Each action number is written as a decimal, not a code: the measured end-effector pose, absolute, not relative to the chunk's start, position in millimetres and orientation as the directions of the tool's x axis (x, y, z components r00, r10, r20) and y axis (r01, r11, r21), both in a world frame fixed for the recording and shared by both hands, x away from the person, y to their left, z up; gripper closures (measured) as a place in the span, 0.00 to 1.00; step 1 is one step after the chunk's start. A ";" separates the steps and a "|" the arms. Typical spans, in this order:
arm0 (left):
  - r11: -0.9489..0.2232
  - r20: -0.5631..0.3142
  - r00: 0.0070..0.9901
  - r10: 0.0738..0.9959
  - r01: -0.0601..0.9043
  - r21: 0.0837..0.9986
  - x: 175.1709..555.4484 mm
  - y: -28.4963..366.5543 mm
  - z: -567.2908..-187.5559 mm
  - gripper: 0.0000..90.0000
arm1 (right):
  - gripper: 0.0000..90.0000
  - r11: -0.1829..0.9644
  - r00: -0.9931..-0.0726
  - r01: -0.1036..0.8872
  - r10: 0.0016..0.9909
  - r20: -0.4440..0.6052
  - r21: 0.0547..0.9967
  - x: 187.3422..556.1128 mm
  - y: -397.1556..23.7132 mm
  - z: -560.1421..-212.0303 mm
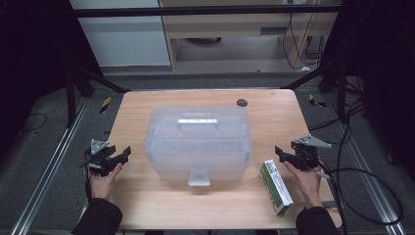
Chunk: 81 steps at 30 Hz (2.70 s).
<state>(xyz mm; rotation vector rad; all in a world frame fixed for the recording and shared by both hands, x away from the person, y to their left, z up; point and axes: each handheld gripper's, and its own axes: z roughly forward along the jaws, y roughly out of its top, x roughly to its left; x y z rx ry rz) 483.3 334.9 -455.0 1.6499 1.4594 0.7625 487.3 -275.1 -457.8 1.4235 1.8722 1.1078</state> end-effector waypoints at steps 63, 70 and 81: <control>-0.240 0.062 0.468 0.881 0.331 0.913 479.7 306.5 -333.6 0.28 | 0.22 0.218 -0.391 0.515 0.920 0.001 0.829 485.8 -267.2 -453.4; -0.288 0.097 0.504 0.859 0.317 0.904 488.5 293.5 -320.6 0.28 | 0.22 0.222 -0.390 0.516 0.921 -0.004 0.828 486.0 -268.6 -454.4; -0.304 0.115 0.515 0.850 0.299 0.904 498.7 275.1 -312.2 0.31 | 0.22 0.230 -0.388 0.515 0.922 -0.015 0.825 487.1 -271.1 -454.4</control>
